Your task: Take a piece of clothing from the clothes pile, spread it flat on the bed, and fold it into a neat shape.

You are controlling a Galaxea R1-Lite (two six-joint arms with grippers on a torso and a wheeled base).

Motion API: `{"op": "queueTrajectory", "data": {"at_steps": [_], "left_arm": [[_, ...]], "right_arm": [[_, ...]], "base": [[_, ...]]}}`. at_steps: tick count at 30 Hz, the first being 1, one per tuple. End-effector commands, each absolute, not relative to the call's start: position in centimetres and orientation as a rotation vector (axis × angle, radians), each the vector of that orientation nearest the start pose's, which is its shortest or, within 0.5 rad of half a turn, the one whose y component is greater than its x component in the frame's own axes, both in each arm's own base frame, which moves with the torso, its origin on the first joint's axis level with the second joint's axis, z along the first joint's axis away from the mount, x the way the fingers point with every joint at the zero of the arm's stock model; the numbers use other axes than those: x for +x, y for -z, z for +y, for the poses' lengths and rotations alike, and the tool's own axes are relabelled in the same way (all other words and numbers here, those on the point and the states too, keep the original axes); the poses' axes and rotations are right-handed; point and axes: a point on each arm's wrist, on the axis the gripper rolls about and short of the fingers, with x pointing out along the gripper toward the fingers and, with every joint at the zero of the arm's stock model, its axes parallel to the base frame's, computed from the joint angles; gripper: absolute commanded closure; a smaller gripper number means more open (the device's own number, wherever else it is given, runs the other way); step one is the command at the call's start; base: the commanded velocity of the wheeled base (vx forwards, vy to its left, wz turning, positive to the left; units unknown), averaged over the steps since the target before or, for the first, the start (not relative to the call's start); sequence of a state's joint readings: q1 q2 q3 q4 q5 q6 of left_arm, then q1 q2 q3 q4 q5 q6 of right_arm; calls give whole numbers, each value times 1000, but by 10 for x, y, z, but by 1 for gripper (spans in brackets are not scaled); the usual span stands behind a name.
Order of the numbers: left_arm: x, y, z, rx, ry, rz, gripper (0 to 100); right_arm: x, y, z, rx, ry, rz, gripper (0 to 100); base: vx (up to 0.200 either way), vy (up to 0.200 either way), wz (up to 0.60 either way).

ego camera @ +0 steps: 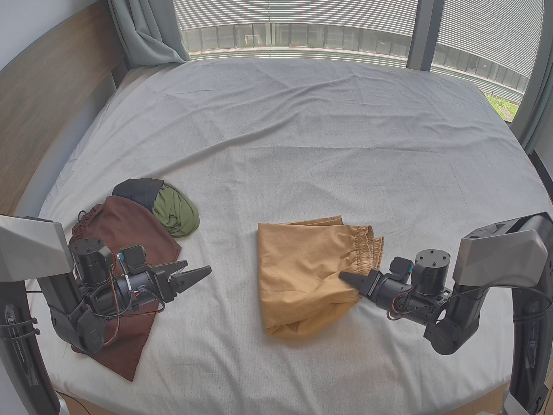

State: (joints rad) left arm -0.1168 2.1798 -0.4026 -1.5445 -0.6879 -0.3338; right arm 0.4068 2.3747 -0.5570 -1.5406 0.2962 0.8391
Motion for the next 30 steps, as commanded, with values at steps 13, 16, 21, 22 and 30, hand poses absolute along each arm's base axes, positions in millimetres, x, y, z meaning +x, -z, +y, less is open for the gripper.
{"op": "queueTrajectory", "data": {"at_steps": [13, 16, 21, 22, 30], "left_arm": [[301, -40, -50, -379, 757, 352, 0], [301, -40, -50, -381, 757, 352, 0], [301, -41, -50, -379, 760, 348, 0], [301, -42, -50, -379, 760, 346, 0], [301, -43, -50, -379, 762, 341, 0]], "right_arm": [[312, -38, 144, 790, -665, 455, 100], [310, -46, 144, 789, -696, 446, 100], [310, -60, 144, 787, -727, 407, 100], [310, -62, 145, 787, -731, 398, 100], [318, -87, 149, 785, -794, 313, 100]], "base": [[0, 0, 0], [0, 0, 0], [0, 0, 0], [0, 0, 0], [0, 0, 0]]}}
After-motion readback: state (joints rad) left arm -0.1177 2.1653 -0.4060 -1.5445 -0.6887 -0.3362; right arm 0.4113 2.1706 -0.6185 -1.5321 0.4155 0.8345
